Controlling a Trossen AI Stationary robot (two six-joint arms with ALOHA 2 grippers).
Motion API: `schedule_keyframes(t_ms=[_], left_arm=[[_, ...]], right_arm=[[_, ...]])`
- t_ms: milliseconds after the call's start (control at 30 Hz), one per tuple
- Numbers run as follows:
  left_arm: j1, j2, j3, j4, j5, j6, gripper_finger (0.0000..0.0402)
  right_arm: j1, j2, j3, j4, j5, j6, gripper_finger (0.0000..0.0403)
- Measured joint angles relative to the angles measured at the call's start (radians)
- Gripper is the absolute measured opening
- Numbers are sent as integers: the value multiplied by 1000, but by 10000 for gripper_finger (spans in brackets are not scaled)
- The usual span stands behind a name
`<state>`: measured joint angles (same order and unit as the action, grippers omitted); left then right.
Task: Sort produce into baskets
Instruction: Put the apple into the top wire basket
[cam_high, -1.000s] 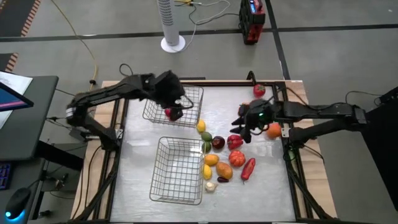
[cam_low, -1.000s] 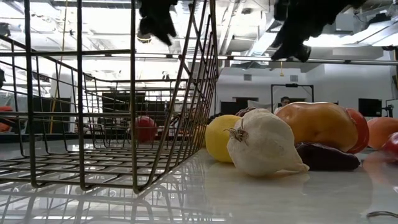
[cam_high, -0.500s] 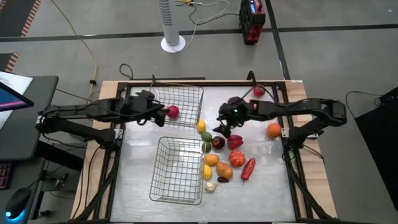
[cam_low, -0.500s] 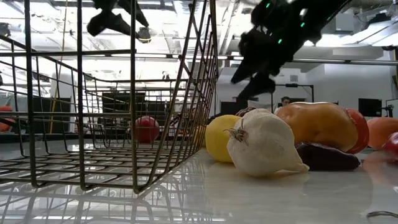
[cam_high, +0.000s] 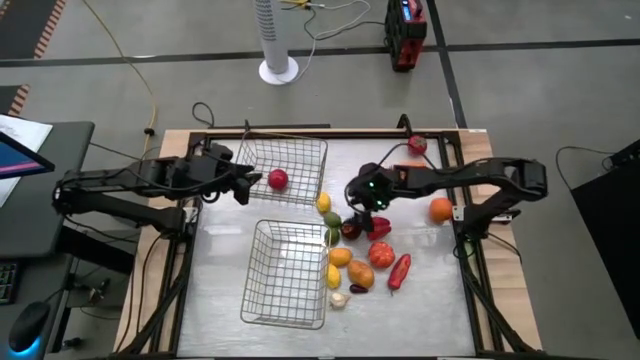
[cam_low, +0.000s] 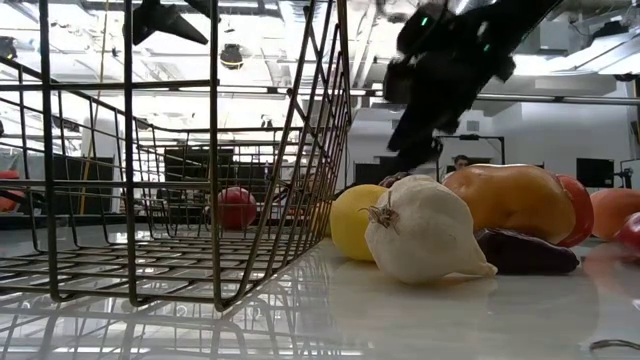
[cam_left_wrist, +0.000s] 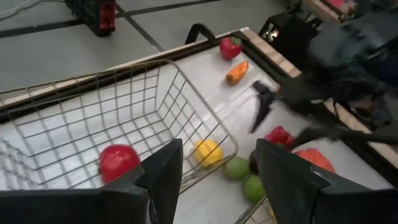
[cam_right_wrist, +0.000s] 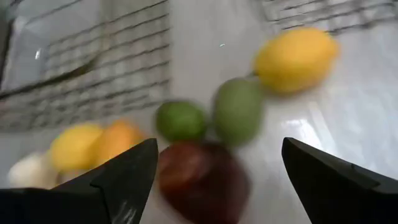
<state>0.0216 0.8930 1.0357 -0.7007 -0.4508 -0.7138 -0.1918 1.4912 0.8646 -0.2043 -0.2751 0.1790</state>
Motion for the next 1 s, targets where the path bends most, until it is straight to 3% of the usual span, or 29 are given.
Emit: schedule_keyframes(t_ms=[167, 367, 567, 800, 1000], left_arm=[[10, 0, 0, -5, -7, 35, 190], [31, 20, 0, -7, 1, 73, 190], [38, 25, 0, -13, 36, 82, 190], [38, 25, 0, -12, 71, 82, 190], [38, 25, 0, -14, 125, 82, 190]], right_arm=[[86, -75, 1, -9, 76, -108, 367], [165, -8, 0, -37, 125, -164, 386], [232, 38, 0, -40, 348, -261, 398], [229, 128, -2, -7, 286, -266, 382], [222, 146, -2, 11, 274, -259, 339]])
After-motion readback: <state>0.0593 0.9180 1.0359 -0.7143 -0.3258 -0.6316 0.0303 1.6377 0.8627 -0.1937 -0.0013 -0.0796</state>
